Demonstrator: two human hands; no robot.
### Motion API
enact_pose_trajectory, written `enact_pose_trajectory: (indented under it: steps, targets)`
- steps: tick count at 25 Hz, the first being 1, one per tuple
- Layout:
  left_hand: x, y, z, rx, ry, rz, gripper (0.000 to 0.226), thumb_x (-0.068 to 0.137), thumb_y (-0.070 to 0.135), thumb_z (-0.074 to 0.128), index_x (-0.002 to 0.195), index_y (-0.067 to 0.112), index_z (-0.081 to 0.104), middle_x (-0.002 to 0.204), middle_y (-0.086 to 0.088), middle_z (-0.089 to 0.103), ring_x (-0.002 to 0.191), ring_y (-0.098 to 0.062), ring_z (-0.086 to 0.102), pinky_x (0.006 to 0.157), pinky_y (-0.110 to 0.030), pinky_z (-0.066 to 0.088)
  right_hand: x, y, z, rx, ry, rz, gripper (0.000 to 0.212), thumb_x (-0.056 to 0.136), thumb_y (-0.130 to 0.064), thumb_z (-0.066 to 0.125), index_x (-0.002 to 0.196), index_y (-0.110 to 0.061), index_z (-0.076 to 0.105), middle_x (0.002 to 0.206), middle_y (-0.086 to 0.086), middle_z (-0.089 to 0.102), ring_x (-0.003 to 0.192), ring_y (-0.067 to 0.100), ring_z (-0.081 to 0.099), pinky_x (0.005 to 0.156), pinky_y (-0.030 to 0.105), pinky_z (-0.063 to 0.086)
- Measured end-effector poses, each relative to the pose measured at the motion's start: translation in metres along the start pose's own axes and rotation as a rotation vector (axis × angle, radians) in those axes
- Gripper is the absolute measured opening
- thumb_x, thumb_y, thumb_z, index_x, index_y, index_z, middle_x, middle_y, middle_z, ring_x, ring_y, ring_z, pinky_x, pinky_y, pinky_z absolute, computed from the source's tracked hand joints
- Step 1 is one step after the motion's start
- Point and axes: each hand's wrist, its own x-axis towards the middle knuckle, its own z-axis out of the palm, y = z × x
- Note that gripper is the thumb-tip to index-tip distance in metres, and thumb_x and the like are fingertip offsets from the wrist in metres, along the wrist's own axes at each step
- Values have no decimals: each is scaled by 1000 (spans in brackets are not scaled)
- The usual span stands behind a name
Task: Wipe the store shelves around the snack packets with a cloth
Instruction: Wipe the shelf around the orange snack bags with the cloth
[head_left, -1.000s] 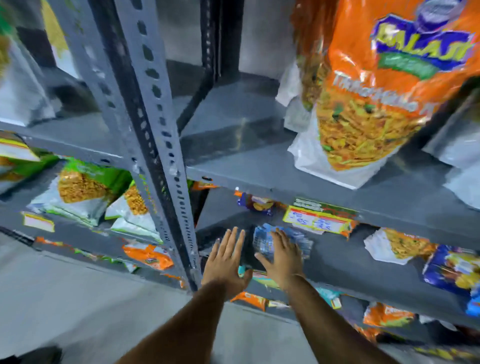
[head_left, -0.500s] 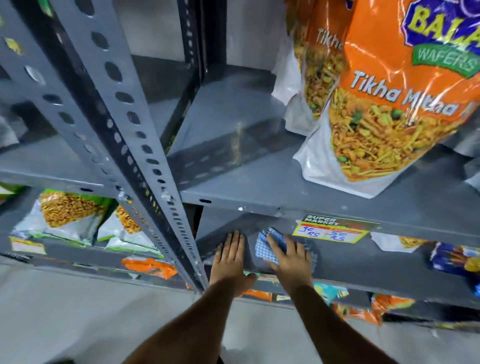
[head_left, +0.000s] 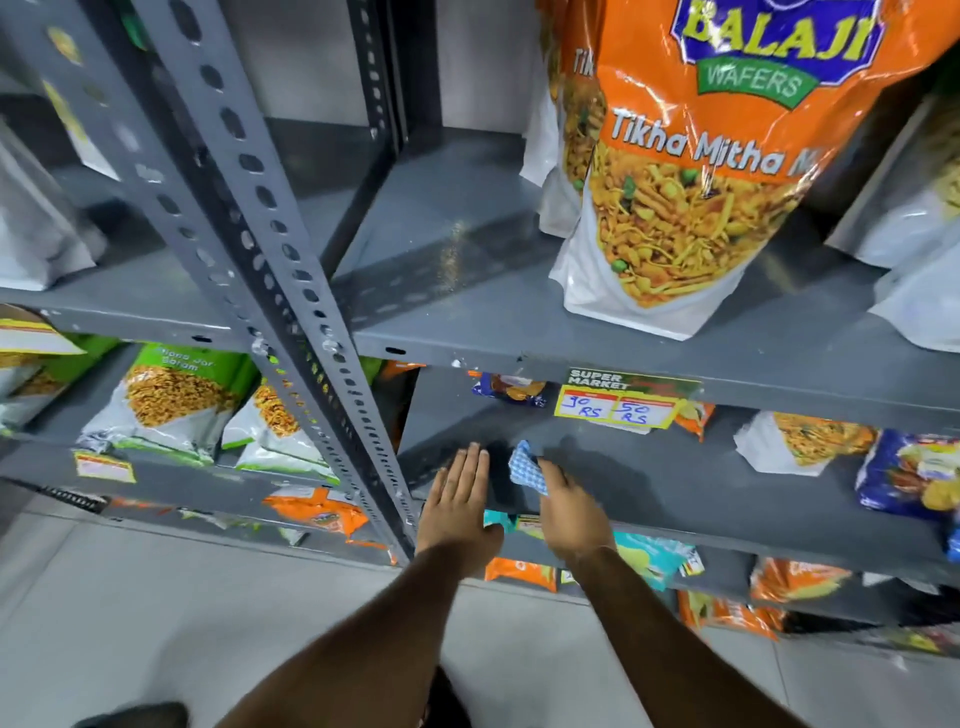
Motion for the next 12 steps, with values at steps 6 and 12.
enact_pose_trajectory:
  steps: [6,12]
  targets:
    - [-55,-22,-54,-47,279,67,103,89,48,37,171,22,-20,180,4,-28,167,-13,-26,140,-43,-4,-29,-35,-60,202,47,-158,51,97,-9,50,146,-24,44,138,16,60,115,42,61,90,45,50]
    - [-96,-28,-139,-63,758,366,98,87,31,47,176,14,9,186,-4,6,172,-25,10,139,-50,13,-79,-103,-167,213,108,-474,59,85,0,55,135,-32,56,128,-1,69,117,23,64,97,35,51]
